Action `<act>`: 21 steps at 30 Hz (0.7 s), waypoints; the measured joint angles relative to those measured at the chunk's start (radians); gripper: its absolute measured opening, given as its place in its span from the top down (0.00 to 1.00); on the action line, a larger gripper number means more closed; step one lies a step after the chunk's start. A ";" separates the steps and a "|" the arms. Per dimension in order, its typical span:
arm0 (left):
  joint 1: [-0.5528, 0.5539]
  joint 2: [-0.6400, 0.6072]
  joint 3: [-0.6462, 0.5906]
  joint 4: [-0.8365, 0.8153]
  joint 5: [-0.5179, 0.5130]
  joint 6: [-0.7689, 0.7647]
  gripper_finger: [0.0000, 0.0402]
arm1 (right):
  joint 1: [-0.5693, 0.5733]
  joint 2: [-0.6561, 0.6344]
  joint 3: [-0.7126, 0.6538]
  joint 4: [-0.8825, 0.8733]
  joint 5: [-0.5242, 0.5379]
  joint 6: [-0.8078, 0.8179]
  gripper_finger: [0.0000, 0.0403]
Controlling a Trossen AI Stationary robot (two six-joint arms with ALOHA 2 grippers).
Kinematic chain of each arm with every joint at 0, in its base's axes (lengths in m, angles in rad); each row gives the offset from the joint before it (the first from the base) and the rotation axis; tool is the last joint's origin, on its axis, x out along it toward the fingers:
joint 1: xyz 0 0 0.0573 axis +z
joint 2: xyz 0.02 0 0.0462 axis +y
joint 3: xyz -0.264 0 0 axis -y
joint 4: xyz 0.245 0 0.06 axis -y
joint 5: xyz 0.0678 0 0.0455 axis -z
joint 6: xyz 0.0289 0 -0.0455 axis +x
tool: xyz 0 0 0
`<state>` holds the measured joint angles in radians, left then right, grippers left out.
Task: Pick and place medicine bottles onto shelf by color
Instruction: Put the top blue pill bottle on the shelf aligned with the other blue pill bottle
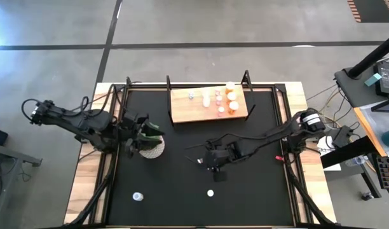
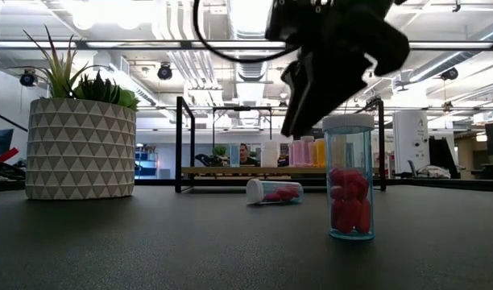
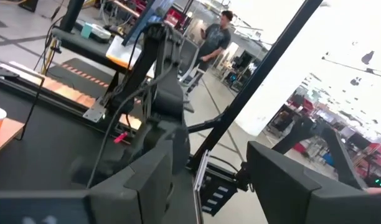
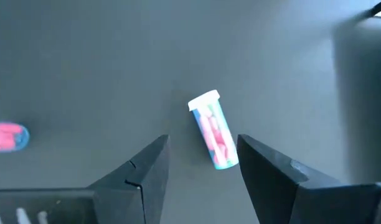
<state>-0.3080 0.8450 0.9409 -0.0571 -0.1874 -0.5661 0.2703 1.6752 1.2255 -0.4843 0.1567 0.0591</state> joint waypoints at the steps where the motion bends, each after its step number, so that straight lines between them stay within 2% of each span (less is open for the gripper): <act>1: 0.000 -0.004 0.000 0.000 0.000 0.001 0.53 | 0.000 0.010 0.000 0.000 0.000 -0.010 0.56; 15: 0.000 -0.037 0.002 0.008 -0.036 0.005 0.53 | -0.023 0.129 -0.004 0.021 0.001 -0.165 0.56; 21: 0.000 -0.035 0.002 0.023 -0.040 0.005 0.53 | -0.042 0.142 -0.004 0.055 0.003 -0.204 0.56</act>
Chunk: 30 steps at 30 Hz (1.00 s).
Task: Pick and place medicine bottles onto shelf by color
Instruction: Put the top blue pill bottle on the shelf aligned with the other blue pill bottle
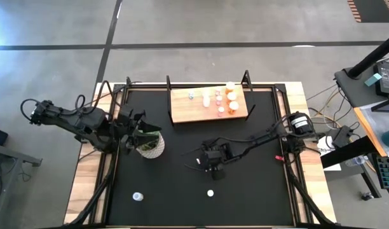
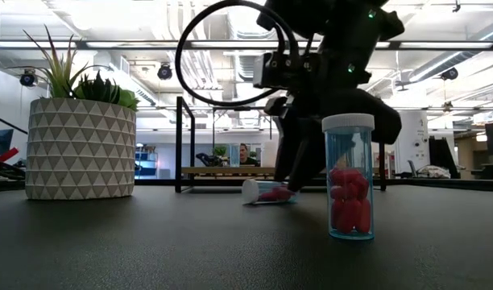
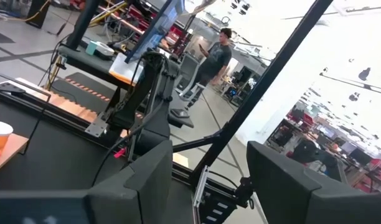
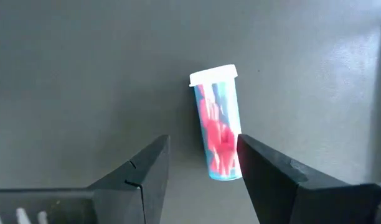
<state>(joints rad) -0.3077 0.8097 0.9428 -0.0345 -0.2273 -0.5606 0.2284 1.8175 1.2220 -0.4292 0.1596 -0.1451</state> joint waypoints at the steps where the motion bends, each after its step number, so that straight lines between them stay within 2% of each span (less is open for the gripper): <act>1: 0.000 0.000 0.000 0.001 -0.001 0.000 0.53 | -0.004 0.000 0.000 0.000 0.000 -0.004 0.56; 17: 0.000 -0.001 0.000 0.000 -0.014 0.001 0.53 | -0.054 0.011 -0.065 0.031 -0.032 -0.013 0.57; 30: 0.000 -0.002 0.000 0.003 -0.016 0.024 0.53 | -0.060 0.007 -0.082 0.097 -0.109 -0.013 0.73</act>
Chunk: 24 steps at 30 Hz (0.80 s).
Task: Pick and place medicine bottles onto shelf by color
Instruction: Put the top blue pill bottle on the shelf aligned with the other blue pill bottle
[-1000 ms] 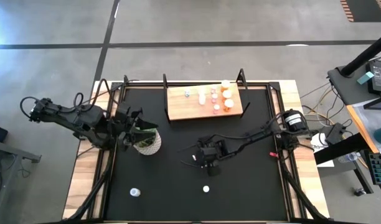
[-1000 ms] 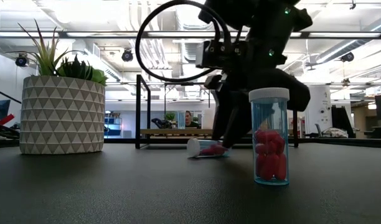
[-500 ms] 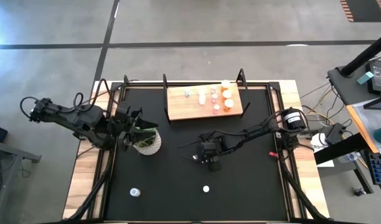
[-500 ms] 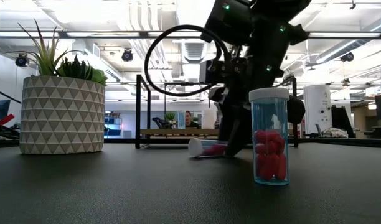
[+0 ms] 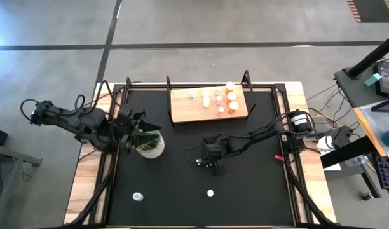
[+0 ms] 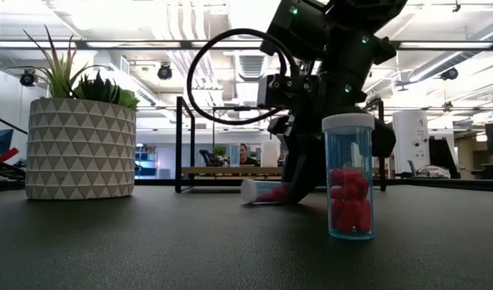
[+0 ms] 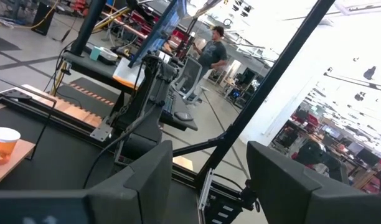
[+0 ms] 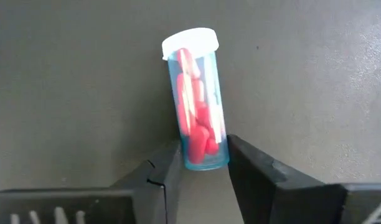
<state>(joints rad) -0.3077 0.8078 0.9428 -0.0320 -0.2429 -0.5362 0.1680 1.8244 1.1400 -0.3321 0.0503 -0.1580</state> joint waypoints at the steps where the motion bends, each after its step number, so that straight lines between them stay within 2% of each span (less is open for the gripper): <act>1: 0.000 0.000 0.000 0.001 0.000 0.000 0.53 | 0.000 0.000 0.000 0.001 -0.002 0.001 0.74; 10: 0.000 -0.005 0.002 0.005 -0.001 -0.001 0.53 | 0.001 -0.058 -0.003 -0.056 -0.023 0.027 0.76; 15: 0.000 0.017 0.002 0.008 -0.002 -0.003 0.53 | -0.015 -0.159 -0.002 -0.112 -0.005 0.068 0.76; 21: 0.001 0.068 0.001 0.007 -0.025 -0.005 0.53 | -0.042 -0.312 -0.002 -0.100 0.006 0.190 0.75; 24: 0.002 0.091 0.003 0.008 -0.027 0.041 0.53 | -0.050 -0.385 -0.002 -0.100 0.052 0.250 0.75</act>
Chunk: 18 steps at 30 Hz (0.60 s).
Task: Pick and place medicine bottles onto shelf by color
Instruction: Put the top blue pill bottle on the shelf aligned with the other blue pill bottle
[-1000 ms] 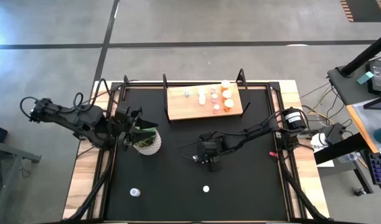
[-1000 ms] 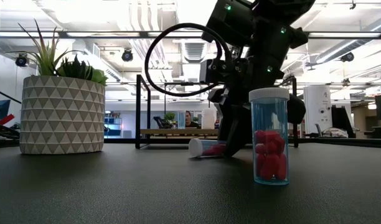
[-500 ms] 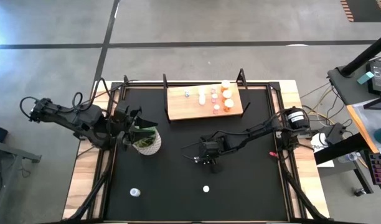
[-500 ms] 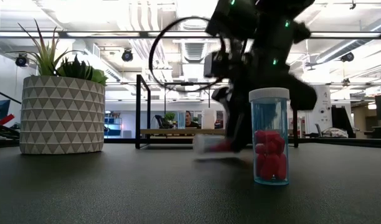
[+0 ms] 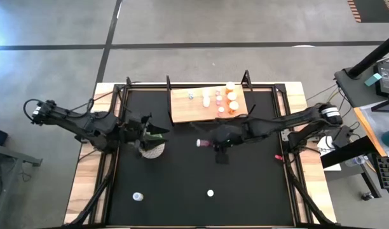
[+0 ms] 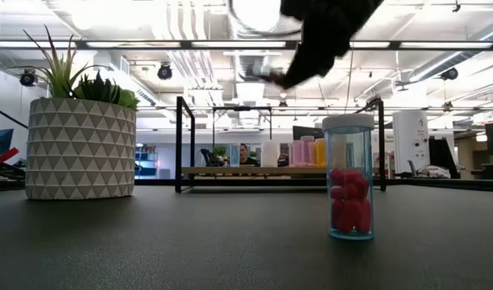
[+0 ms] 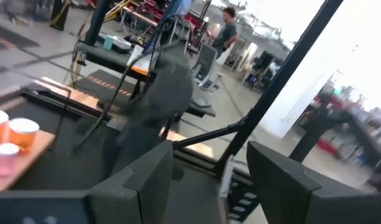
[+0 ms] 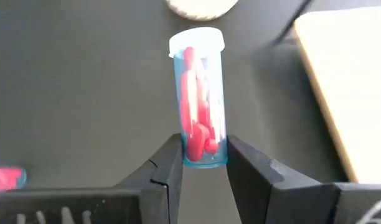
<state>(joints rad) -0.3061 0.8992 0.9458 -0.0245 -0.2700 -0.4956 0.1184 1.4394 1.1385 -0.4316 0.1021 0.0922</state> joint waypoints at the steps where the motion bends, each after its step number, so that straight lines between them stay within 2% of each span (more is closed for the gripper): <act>1: 0.000 0.009 0.003 0.000 -0.001 0.029 0.53 | -0.001 -0.024 0.000 0.001 0.018 0.014 0.75; 4: 0.000 0.030 0.008 0.010 -0.001 0.108 0.53 | -0.001 -0.092 0.000 0.008 0.043 0.032 0.75; 10: 0.013 0.096 0.010 0.006 -0.001 0.170 0.53 | -0.001 -0.171 0.000 0.082 0.057 0.067 0.75; 14: 0.017 0.132 0.010 0.033 -0.063 0.399 0.53 | -0.001 -0.181 0.001 0.135 0.058 0.067 0.75; 18: 0.018 0.148 0.010 0.199 -0.066 0.677 0.53 | -0.001 -0.176 0.001 0.178 0.058 0.054 0.75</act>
<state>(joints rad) -0.2878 1.0476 0.9554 0.1746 -0.3359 0.1817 0.1173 1.2638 1.1397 -0.2537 0.1604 0.1460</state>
